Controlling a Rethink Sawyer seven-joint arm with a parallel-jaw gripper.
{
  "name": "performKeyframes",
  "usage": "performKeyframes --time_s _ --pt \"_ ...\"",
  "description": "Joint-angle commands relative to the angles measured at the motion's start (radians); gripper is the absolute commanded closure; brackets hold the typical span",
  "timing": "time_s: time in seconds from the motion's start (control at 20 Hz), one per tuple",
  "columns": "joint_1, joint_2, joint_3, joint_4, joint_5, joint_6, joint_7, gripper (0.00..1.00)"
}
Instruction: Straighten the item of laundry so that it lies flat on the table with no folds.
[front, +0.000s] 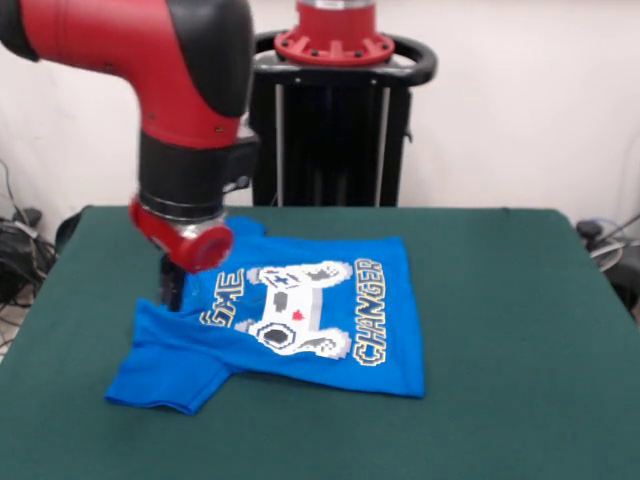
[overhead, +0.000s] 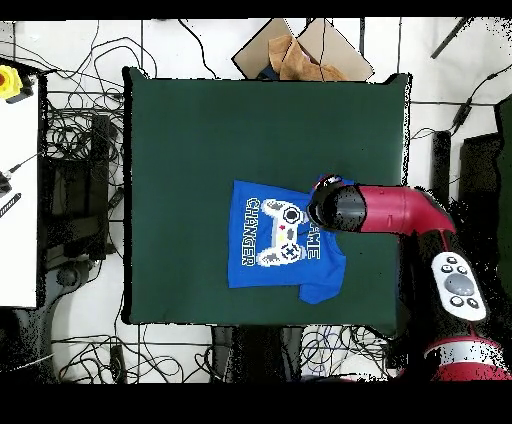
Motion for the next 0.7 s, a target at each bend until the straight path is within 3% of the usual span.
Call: performKeyframes --time_s 0.05,0.3,0.7 --pt "-0.023 0.097 0.117 -0.167 -0.065 0.089 -0.305 1.00" --pt "-0.045 0.219 0.158 -0.266 -0.073 0.111 -0.382 1.00" --pt "-0.047 0.308 0.183 -0.378 -0.035 0.226 -0.527 1.00"
